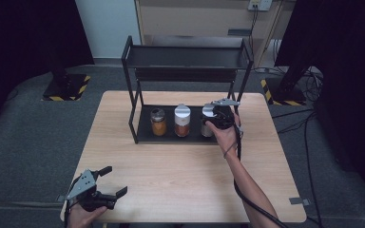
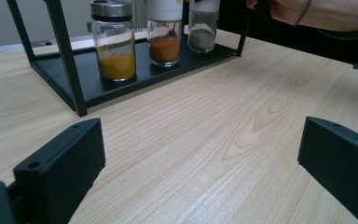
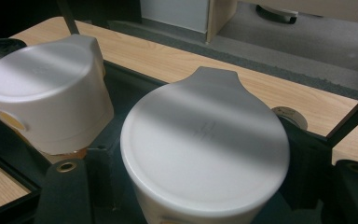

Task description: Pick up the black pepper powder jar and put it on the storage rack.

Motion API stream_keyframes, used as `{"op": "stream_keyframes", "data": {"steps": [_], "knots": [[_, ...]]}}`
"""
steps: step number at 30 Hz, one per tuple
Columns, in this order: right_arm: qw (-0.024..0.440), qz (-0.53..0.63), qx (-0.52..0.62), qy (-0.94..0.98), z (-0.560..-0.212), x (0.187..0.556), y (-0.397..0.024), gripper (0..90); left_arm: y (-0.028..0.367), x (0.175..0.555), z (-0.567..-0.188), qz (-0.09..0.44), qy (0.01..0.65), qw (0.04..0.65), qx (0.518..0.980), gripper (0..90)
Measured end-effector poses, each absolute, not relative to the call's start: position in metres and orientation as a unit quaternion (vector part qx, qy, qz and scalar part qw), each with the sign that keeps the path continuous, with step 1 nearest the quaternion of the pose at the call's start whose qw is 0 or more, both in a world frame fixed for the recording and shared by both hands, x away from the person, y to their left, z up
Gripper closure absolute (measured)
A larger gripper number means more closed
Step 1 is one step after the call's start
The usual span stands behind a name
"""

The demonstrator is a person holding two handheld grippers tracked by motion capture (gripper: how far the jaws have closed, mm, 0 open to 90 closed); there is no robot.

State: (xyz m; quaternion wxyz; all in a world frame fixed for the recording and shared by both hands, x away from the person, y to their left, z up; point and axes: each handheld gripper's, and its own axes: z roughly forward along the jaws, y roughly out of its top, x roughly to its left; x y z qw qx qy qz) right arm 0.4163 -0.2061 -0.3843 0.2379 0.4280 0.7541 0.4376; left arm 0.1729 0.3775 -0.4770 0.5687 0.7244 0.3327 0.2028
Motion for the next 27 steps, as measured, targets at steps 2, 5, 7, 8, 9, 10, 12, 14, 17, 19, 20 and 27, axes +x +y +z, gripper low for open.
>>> {"op": "stream_keyframes", "data": {"steps": [2,5,7,8,9,10,12,14,17,19,20,27], "knots": [[0.237,0.439,0.428,0.753,-0.386,0.416,-0.206,30.8,0.377,0.173,-0.477,0.203,0.332,0.568,0.725,0.0],[0.237,0.439,0.428,0.754,-0.387,0.416,-0.206,30.8,0.377,0.173,-0.477,0.203,0.332,0.568,0.725,0.0],[0.236,0.438,0.429,0.754,-0.388,0.416,-0.205,30.8,0.377,0.173,-0.477,0.203,0.332,0.568,0.725,0.0],[0.236,0.438,0.429,0.754,-0.388,0.416,-0.205,30.8,0.377,0.173,-0.477,0.203,0.332,0.568,0.725,0.0],[0.235,0.438,0.429,0.754,-0.389,0.416,-0.205,30.8,0.377,0.173,-0.477,0.203,0.332,0.568,0.725,0.0],[0.235,0.439,0.429,0.754,-0.389,0.416,-0.205,30.8,0.377,0.173,-0.477,0.203,0.332,0.568,0.725,0.0],[0.235,0.437,0.429,0.755,-0.39,0.416,-0.204,30.8,0.377,0.173,-0.477,0.203,0.332,0.568,0.725,0.0],[0.236,0.438,0.429,0.754,-0.391,0.416,-0.205,30.8,0.377,0.173,-0.477,0.203,0.332,0.568,0.726,0.0],[0.236,0.439,0.431,0.752,-0.392,0.415,-0.205,30.8,0.377,0.173,-0.477,0.203,0.331,0.568,0.726,0.0],[0.237,0.441,0.431,0.751,-0.393,0.414,-0.205,30.7,0.377,0.173,-0.476,0.203,0.331,0.567,0.726,0.0],[0.238,0.442,0.43,0.751,-0.393,0.413,-0.205,30.7,0.377,0.173,-0.476,0.203,0.331,0.567,0.726,0.0],[0.244,0.443,0.426,0.751,-0.396,0.41,-0.204,30.5,0.377,0.173,-0.476,0.202,0.33,0.567,0.727,0.0]]}}
